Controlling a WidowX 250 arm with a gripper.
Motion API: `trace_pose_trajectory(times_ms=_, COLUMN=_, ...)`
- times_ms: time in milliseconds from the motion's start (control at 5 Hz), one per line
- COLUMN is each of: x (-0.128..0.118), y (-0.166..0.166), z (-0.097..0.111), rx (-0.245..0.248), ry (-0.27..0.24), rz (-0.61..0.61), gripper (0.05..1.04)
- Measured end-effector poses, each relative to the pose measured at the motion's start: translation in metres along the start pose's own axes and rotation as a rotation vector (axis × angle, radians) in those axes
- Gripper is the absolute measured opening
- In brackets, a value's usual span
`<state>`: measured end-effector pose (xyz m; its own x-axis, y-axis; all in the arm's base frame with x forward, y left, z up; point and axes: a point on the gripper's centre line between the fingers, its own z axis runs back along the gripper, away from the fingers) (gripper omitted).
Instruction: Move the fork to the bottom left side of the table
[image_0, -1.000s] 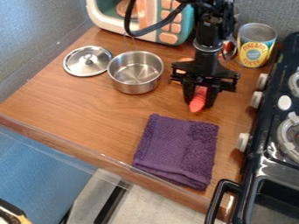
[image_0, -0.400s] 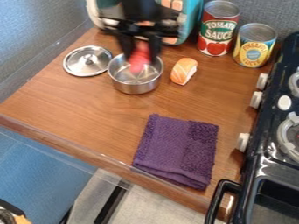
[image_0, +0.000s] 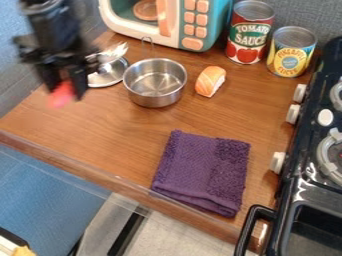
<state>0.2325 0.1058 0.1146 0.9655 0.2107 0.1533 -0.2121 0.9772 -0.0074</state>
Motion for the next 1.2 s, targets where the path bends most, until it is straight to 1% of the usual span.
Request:
trace_pose_trajectory(times_ms=200, x=-0.001, y=0.026, z=-0.024, rx=-0.016, ry=0.027, rz=0.044, gripper=0.461)
trace_pose_trajectory(times_ms=400, x=0.002, y=0.04, z=-0.045, rx=0.022, ry=0.038, rz=0.077, gripper=0.461)
trace_pose_trajectory(times_ms=600, x=0.002, y=0.04, z=-0.068, rx=0.045, ry=0.078, rz=0.075, gripper=0.461)
trace_pose_trajectory(times_ms=800, x=0.003, y=0.034, z=-0.077, rx=0.05, ry=0.093, rz=0.042, gripper=0.461)
trace_pose_trajectory(times_ms=1000, x=0.004, y=0.027, z=-0.081, rx=0.031, ry=0.09, rz=0.005, gripper=0.461)
trace_pose_trajectory(times_ms=1200, x=0.001, y=0.021, z=-0.088, rx=0.0, ry=0.099, rz=-0.028, gripper=0.461)
